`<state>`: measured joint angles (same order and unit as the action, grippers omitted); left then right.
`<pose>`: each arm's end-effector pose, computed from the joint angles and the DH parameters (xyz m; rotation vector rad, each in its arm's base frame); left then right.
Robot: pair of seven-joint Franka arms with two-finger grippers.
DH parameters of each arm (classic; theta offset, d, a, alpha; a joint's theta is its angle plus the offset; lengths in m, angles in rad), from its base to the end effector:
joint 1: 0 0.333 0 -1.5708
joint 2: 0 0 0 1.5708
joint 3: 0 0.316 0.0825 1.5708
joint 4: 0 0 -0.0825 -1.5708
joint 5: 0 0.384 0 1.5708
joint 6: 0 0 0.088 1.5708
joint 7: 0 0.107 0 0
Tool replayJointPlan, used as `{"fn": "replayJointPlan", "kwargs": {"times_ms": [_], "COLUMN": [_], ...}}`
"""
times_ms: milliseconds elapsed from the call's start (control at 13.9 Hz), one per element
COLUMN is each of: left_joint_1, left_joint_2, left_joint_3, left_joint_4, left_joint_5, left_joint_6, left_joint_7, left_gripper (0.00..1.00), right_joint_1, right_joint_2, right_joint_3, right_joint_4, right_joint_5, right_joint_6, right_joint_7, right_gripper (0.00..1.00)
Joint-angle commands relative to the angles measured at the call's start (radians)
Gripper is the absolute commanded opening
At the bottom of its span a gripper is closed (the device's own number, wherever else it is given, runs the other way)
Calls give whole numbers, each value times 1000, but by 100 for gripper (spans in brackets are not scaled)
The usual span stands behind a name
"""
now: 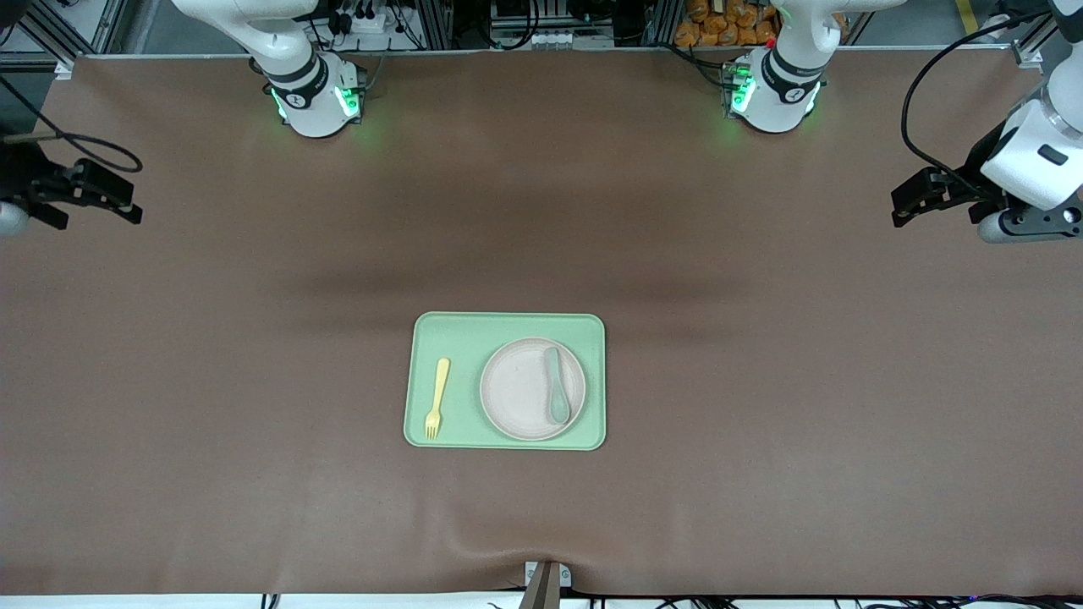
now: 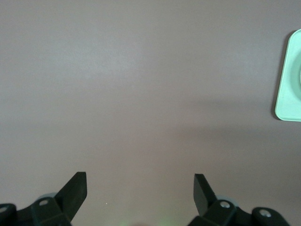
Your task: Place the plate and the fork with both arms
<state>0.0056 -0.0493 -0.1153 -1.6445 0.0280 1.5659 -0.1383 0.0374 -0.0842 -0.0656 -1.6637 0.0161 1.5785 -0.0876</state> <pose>0.5346 -0.0574 0.6161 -3.1040 -0.0443 0.0392 0.5281 -0.0147 0.6268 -3.1186 -0.0928 -0.0001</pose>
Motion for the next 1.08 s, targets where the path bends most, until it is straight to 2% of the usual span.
{"fn": "replayJointPlan", "kwargs": {"times_ms": [0, 216, 649, 1009], "left_joint_1": [8, 4, 1, 2], "left_joint_2": [-61, -60, -31, -29], "left_joint_3": [-7, -7, -14, -14], "left_joint_4": [-51, -41, 8, 8], "left_joint_5": [-14, -16, -51, -51], "left_joint_6": [-1, 0, -1, -1], "left_joint_7": [5, 16, 16, 16], "left_gripper": [100, 100, 100, 100], "right_joint_1": [-7, -8, -13, -13], "right_joint_2": [16, 106, 106, 107], "right_joint_3": [12, 10, 10, 10], "right_joint_4": [20, 148, 145, 140], "right_joint_5": [-44, -57, -56, -54], "right_joint_6": [40, 25, 25, 12], "right_joint_7": [8, 6, 6, 12], "right_gripper": [100, 100, 100, 100]}}
